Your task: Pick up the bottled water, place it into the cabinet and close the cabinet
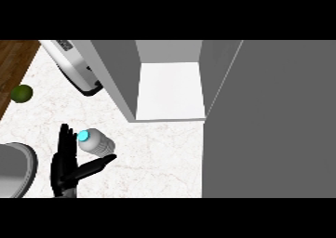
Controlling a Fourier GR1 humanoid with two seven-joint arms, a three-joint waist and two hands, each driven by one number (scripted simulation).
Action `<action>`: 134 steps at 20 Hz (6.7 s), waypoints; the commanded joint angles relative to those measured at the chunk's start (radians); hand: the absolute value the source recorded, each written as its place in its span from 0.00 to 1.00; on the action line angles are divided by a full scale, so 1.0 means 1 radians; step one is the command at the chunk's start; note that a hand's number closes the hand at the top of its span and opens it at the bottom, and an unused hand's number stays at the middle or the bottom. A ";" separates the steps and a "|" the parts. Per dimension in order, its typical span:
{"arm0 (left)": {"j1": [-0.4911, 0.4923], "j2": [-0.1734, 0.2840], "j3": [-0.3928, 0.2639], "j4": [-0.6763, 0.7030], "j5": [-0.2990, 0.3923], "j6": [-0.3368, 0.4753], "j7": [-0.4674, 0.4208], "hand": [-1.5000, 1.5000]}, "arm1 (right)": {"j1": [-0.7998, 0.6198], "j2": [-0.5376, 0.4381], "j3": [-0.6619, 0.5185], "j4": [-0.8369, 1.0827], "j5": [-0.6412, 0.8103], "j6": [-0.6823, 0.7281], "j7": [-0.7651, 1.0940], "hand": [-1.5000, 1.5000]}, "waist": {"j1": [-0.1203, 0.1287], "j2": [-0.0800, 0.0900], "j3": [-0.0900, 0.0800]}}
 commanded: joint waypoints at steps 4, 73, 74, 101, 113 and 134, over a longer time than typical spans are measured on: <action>-0.015 -0.028 0.073 0.175 0.094 -0.192 -0.187 0.00 | 0.095 0.011 0.004 -0.229 -0.138 -0.054 0.075 0.00 | 0.004 -0.001 -0.001; -0.584 -0.104 -0.337 0.101 -0.009 0.202 0.147 1.00 | 0.156 -0.080 -0.147 -0.152 -0.269 0.002 -0.022 0.00 | -0.008 0.002 0.002; -0.639 -0.104 -0.295 0.144 0.003 0.212 0.159 1.00 | 0.184 -0.090 -0.175 -0.146 -0.290 0.047 -0.045 0.00 | -0.017 0.002 0.002; -1.084 -0.090 -0.185 0.849 0.119 0.227 -0.092 0.00 | 0.105 -0.098 -0.135 -0.054 -0.289 0.077 -0.060 0.00 | -0.043 0.023 0.001; -1.168 -0.099 -0.168 0.973 0.096 0.226 -0.119 0.00 | 0.068 -0.085 -0.139 -0.011 -0.253 0.099 -0.082 0.00 | -0.053 0.027 0.002; -1.035 -0.104 -0.291 0.656 0.303 0.126 -0.227 0.00 | 0.059 -0.074 -0.142 -0.102 -0.253 0.012 0.009 0.00 | -0.018 -0.004 0.002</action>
